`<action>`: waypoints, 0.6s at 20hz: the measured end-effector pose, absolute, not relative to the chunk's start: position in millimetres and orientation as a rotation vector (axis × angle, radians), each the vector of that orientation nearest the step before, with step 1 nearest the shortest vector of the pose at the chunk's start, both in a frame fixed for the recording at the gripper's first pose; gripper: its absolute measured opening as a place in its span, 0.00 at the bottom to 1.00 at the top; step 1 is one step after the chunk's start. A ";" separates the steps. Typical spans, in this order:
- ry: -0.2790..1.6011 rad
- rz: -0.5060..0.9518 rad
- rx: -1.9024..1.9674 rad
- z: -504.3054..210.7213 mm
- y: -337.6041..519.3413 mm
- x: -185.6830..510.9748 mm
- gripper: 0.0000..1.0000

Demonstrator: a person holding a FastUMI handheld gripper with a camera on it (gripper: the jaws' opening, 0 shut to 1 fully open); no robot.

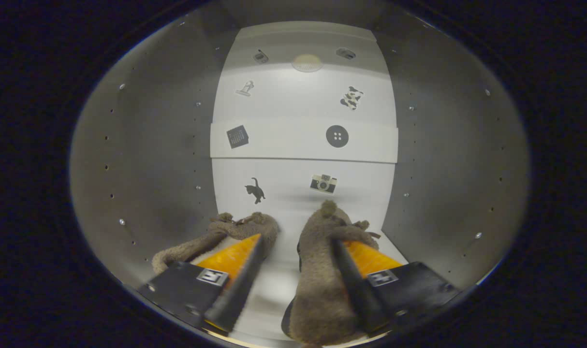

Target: Open the shoe cabinet door, grab the shoes and put them into the shoe cabinet, then close the shoe cabinet door.

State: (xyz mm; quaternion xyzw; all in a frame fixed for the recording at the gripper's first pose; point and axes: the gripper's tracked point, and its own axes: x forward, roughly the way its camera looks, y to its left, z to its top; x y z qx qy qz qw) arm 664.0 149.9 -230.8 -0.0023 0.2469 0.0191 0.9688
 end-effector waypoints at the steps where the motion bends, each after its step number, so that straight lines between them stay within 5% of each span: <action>1: 0.506 0.048 0.014 -228.4 153.6 658.9 0.89; 2: 0.496 0.071 0.043 -220.8 160.6 655.0 1.00; 12: 0.419 0.088 0.048 -143.2 185.0 549.0 1.00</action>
